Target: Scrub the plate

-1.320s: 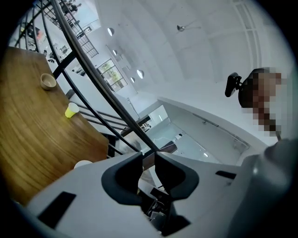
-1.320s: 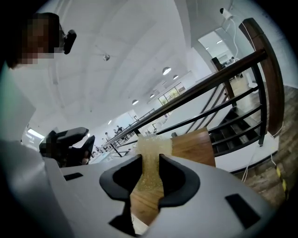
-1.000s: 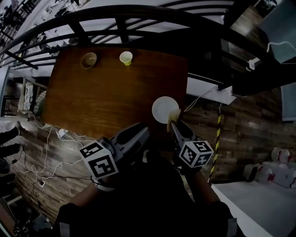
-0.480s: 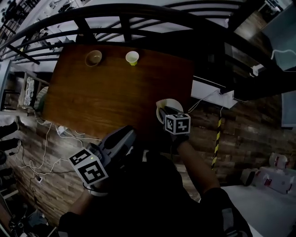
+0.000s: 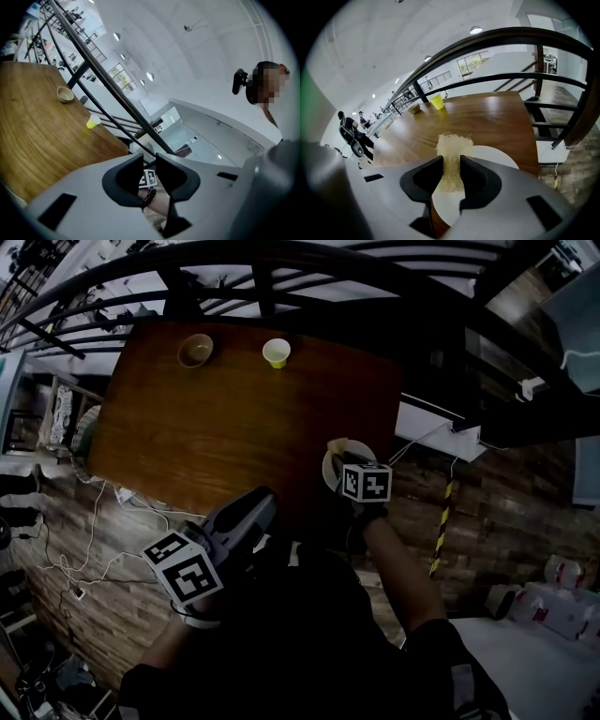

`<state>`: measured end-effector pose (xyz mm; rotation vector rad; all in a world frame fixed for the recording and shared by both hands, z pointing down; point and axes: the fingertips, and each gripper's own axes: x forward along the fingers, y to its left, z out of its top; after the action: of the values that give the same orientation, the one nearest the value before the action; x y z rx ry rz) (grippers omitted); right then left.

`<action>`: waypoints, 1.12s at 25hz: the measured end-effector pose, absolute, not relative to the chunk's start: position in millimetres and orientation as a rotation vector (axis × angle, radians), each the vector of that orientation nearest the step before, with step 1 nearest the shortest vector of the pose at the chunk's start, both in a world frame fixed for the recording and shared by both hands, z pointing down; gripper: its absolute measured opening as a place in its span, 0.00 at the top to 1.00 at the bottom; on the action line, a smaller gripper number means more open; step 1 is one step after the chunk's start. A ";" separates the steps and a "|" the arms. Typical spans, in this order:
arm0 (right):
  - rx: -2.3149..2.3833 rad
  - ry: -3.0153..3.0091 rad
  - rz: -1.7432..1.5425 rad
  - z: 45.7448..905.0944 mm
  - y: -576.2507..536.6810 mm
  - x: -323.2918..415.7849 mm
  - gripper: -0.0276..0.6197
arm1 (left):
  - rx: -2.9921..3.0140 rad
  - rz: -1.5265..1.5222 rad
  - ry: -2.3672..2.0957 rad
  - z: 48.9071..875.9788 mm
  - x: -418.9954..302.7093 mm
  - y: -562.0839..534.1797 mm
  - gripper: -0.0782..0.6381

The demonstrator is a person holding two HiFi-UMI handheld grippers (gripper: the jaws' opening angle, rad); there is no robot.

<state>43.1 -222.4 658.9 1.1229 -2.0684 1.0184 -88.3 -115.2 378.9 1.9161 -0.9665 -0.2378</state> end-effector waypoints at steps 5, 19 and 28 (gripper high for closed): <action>1.256 -2.007 1.086 656.6 -222.9 90.9 0.76 | 2.002 -0.072 -0.978 422.6 -65.3 -151.0 0.76; 1.416 -2.036 1.230 637.3 -223.6 133.8 0.76 | 1.951 0.536 -0.761 637.4 21.8 -177.5 0.76; 1.230 -2.107 1.171 642.4 -224.7 58.1 0.76 | 1.742 0.488 -0.740 681.0 22.4 -172.9 0.74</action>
<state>58.1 -224.7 642.4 1.2295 -2.1069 1.1706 22.4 -172.9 681.0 1.7422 -0.7403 0.4882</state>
